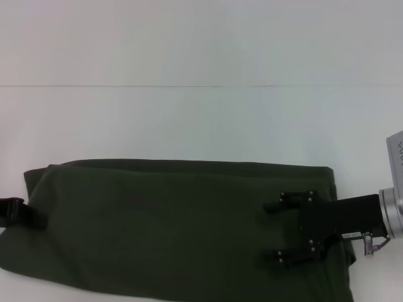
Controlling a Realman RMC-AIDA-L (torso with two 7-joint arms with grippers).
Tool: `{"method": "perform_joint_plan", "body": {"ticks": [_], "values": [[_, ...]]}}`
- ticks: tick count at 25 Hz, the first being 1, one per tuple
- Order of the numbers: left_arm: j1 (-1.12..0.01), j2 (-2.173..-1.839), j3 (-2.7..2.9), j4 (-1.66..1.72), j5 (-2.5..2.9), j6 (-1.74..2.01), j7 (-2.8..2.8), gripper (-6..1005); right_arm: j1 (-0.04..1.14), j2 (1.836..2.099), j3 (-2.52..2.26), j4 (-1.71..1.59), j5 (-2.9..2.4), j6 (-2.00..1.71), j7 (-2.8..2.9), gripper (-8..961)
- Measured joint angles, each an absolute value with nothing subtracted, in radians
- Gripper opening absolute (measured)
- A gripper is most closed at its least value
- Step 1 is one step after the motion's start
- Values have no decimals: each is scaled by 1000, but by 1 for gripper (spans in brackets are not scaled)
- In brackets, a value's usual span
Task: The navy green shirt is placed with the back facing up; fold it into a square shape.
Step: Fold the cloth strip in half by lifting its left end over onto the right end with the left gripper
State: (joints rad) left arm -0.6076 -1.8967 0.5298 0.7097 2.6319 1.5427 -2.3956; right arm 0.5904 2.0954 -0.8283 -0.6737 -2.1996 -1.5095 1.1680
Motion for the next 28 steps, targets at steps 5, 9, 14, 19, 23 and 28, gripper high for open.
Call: {"method": "perform_joint_plan", "body": {"ticks": [5,9,14,19,23,28], "values": [[-600,-1875,529,713,2634,1542,-2393,142,593,2095,-828,-675,-2200,-1510,1167,917],[-594,-1867,529,732,2642,1543,-2390,142,595,2097,-838,-677,-2197,-1510,1167,917],[-593,-1857,530,759,2669,1550,-2383,142,598,2097,-842,-680,-2194,-1511,1166,917],[-591,-1850,528,780,2687,1551,-2386,142,601,2097,-843,-677,-2189,-1511,1165,916],[-592,-1848,527,784,2689,1551,-2386,142,603,2097,-851,-676,-2184,-1509,1164,916],[-597,-1846,522,785,2686,1564,-2389,142,604,2097,-851,-677,-2184,-1505,1164,917]]}}
